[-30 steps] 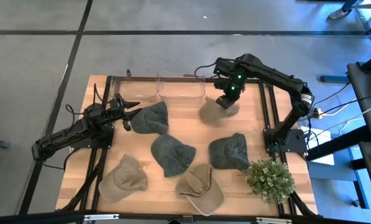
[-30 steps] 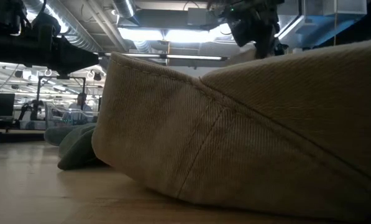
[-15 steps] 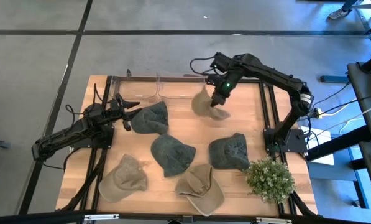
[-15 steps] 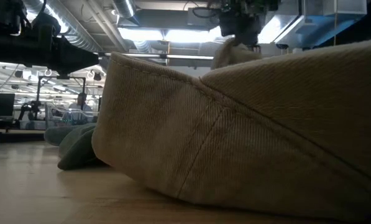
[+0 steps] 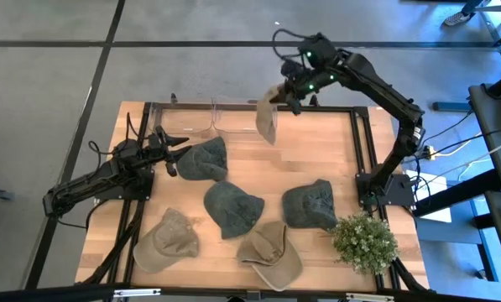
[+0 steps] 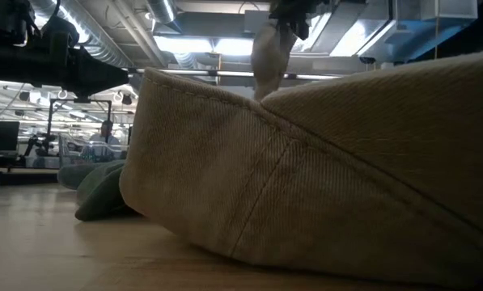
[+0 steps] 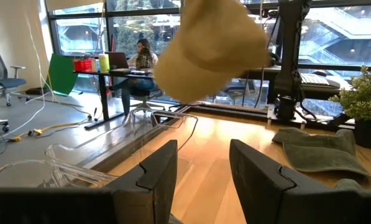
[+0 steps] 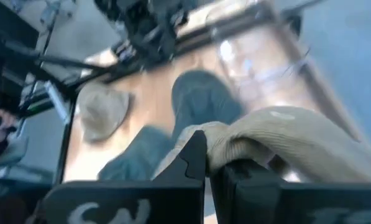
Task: Pick & Place hat
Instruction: Put the top brown cap into the right transparent bin
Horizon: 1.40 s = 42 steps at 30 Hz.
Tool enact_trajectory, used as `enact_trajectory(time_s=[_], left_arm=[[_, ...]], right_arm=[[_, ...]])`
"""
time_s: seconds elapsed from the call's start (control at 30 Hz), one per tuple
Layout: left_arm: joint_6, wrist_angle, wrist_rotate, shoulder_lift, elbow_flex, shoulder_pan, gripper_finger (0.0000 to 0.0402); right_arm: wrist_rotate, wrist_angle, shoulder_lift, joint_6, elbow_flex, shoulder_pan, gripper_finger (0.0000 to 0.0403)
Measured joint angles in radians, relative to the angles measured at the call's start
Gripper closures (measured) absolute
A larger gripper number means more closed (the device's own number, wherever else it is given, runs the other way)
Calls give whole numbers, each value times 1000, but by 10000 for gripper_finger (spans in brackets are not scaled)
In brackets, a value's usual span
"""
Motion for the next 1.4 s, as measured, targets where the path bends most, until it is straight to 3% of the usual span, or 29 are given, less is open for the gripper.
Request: enact_trajectory(time_s=[0.33, 0.6, 0.77, 1.27, 1.4], left_arm=[[0, 0, 0, 0, 0, 0, 258], [0, 0, 0, 0, 0, 0, 258], [0, 0, 0, 0, 0, 0, 258], [0, 0, 0, 0, 0, 0, 258], [0, 0, 0, 0, 0, 0, 258]], right_arm=[[-16, 55, 52, -21, -5, -82, 396], [-114, 72, 188, -30, -6, -135, 396], [-233, 73, 244, -53, -7, -166, 396], [-215, 71, 273, -35, -7, -236, 396], [-190, 49, 273, -108, 17, -235, 396]])
